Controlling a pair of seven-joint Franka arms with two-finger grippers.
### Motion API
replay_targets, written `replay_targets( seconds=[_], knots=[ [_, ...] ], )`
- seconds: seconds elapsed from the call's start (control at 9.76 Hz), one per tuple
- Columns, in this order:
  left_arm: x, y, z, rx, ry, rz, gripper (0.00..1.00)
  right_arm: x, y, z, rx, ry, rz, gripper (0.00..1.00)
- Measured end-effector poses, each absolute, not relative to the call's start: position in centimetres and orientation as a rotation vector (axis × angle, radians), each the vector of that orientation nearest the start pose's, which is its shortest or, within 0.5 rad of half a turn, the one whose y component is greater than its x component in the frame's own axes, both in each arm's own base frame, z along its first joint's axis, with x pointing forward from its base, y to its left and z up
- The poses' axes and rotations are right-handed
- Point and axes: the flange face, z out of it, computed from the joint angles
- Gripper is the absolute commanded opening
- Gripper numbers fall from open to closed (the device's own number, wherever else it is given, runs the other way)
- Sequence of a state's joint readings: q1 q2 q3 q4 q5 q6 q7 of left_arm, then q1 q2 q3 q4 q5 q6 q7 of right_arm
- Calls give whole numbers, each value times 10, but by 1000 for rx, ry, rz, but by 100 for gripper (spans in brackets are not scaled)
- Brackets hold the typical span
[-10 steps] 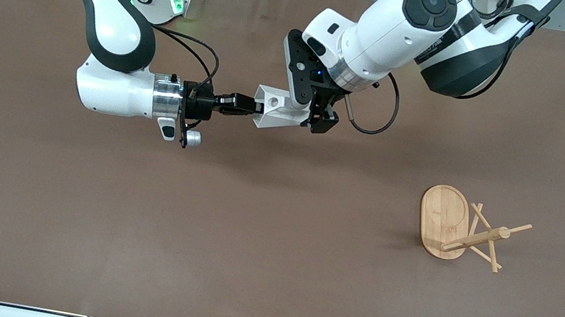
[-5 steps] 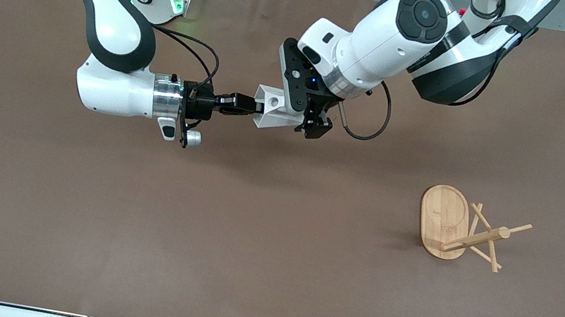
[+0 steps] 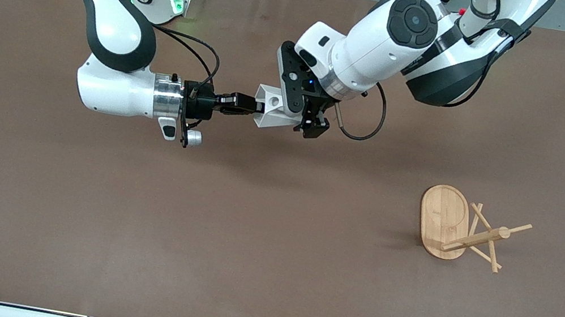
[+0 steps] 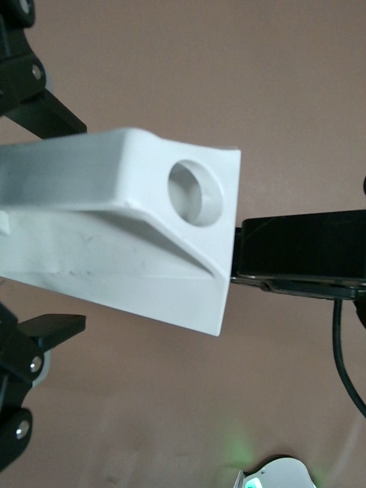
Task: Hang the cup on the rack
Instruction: 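Grasp the cup's open end with the left gripper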
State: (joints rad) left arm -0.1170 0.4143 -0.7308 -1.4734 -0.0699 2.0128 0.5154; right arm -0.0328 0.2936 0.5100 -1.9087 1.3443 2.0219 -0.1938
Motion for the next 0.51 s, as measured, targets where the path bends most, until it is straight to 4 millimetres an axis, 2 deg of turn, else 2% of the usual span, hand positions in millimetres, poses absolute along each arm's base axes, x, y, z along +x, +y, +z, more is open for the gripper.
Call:
replay_targets(
  seconds=[0.1, 0.41, 0.51],
  knots=[
    [504, -457, 514, -2817, 2067, -298, 84, 536, 319, 396, -1871, 123, 366, 0],
    [504, -457, 514, -2807, 2077, -298, 30, 534, 319, 395, -1873, 121, 368, 1],
    [504, -457, 514, -2800, 2085, -300, 22, 534, 319, 395, -1873, 117, 364, 1]
  ],
)
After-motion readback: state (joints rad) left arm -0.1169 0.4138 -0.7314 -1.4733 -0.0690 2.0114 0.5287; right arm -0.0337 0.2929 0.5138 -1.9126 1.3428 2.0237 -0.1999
